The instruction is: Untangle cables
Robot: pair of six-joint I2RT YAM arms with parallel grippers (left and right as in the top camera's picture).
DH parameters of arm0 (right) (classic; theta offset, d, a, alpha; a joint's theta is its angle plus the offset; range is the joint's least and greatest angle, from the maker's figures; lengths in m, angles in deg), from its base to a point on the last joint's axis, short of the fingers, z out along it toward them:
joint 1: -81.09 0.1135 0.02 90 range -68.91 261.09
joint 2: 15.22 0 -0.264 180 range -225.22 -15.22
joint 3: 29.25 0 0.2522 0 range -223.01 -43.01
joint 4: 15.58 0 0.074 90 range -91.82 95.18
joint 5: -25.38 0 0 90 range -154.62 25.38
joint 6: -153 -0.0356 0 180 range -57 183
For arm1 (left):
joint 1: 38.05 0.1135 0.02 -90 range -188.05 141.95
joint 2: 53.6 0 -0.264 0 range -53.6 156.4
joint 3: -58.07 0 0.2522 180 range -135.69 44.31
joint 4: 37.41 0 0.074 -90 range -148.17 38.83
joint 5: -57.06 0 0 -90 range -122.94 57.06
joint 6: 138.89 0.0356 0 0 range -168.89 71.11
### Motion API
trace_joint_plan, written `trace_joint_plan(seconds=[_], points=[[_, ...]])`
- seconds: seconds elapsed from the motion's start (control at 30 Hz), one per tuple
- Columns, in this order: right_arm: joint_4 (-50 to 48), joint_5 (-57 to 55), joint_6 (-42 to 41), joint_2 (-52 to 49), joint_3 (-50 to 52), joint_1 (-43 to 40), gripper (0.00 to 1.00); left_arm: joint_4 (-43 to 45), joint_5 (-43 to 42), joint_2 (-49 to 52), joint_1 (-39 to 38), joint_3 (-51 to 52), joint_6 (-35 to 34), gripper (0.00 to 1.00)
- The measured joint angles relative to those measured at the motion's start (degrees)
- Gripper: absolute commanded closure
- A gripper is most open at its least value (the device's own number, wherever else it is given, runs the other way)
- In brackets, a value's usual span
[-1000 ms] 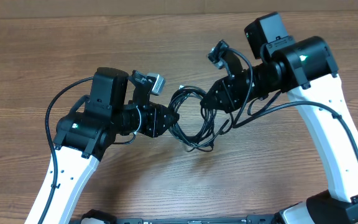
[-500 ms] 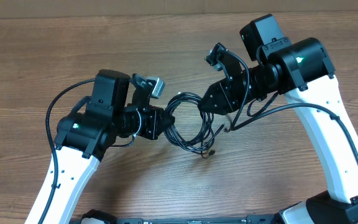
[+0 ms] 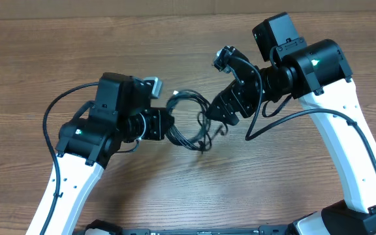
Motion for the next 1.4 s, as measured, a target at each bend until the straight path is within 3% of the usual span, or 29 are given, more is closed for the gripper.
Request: trace_joint_plan(seconds=[0.2,0.5,0.77,0.9,0.97,1.07,1.17,1.23,1.27,1.4], points=[[1.7,2.4,6.9,0.0,0.0,1.6,0.14,-0.9,1.8,0.0,5.1,0.0,-7.6,0.96],[-0.5,2.0,13.9,0.0,0.0,7.8,0.14,1.2,-4.3,0.0,8.2,0.0,-17.9,0.96],[-1.7,-0.1,15.1,0.0,0.0,10.8,0.15,1.4,-9.7,0.0,8.2,0.0,-21.0,0.96],[-1.8,-0.7,15.6,0.0,0.0,10.8,0.25,1.9,-13.3,0.0,8.2,0.0,-22.2,0.96],[-1.8,-0.9,15.6,0.0,0.4,10.8,0.26,2.5,-14.8,0.0,8.2,-0.1,-22.6,0.96],[-2.4,-0.9,15.8,0.0,1.9,10.8,0.36,2.6,-16.5,0.0,8.2,-1.2,-22.9,0.96],[-2.7,-1.1,16.1,0.0,4.2,10.8,0.52,2.6,-17.0,0.0,8.3,-2.6,-23.1,0.96],[-2.9,-1.1,16.2,0.0,5.4,10.8,0.92,2.7,-17.5,0.0,9.0,-3.3,-23.1,0.96],[-3.0,-1.1,15.7,0.0,5.8,10.8,0.96,2.7,-17.9,0.0,9.4,-3.5,-23.1,0.96],[-3.7,-0.8,15.9,0.0,6.6,10.8,0.96,2.5,-19.2,0.0,10.8,-3.7,-23.0,0.96]])
